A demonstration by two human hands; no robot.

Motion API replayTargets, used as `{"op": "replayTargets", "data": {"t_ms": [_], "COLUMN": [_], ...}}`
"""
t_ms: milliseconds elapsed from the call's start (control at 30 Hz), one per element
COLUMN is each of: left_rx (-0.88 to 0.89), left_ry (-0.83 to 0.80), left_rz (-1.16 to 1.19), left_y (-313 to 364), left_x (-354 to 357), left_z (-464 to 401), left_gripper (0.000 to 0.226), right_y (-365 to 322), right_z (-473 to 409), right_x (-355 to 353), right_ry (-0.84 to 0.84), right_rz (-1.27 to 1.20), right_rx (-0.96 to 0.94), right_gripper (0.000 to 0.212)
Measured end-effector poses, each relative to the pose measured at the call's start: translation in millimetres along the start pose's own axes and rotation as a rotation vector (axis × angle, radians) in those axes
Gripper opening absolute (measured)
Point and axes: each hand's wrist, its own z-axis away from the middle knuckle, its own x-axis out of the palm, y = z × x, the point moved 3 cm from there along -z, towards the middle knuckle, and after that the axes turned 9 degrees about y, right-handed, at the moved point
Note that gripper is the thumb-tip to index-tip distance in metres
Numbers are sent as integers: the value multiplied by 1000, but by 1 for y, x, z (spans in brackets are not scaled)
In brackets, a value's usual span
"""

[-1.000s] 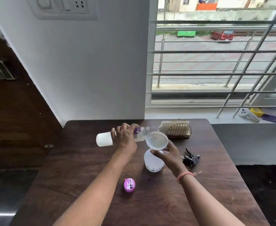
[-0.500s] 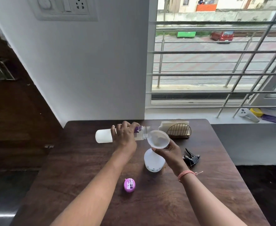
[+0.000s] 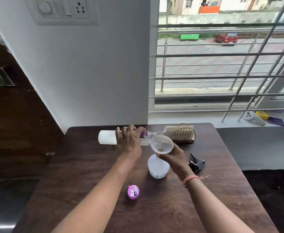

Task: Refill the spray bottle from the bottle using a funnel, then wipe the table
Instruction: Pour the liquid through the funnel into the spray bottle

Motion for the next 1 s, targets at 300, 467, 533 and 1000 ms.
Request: {"op": "replayTargets", "data": {"t_ms": [300, 467, 533, 1000], "left_rx": [16, 25, 26, 117], "left_ry": [8, 15, 15, 22], "left_rz": [-23, -34, -32, -56], "left_y": [2, 1, 1, 7], "left_x": [-3, -3, -3, -10], "left_z": [-2, -2, -3, -7], "left_gripper": [64, 62, 62, 56], "right_y": [1, 3, 3, 4], "right_z": [-1, -2, -2, -4], "right_x": [1, 1, 2, 2], "right_ry": [27, 44, 47, 35], "right_rz": [-8, -8, -11, -36], "right_rx": [-1, 4, 9, 26], "right_gripper": [48, 48, 49, 47]}}
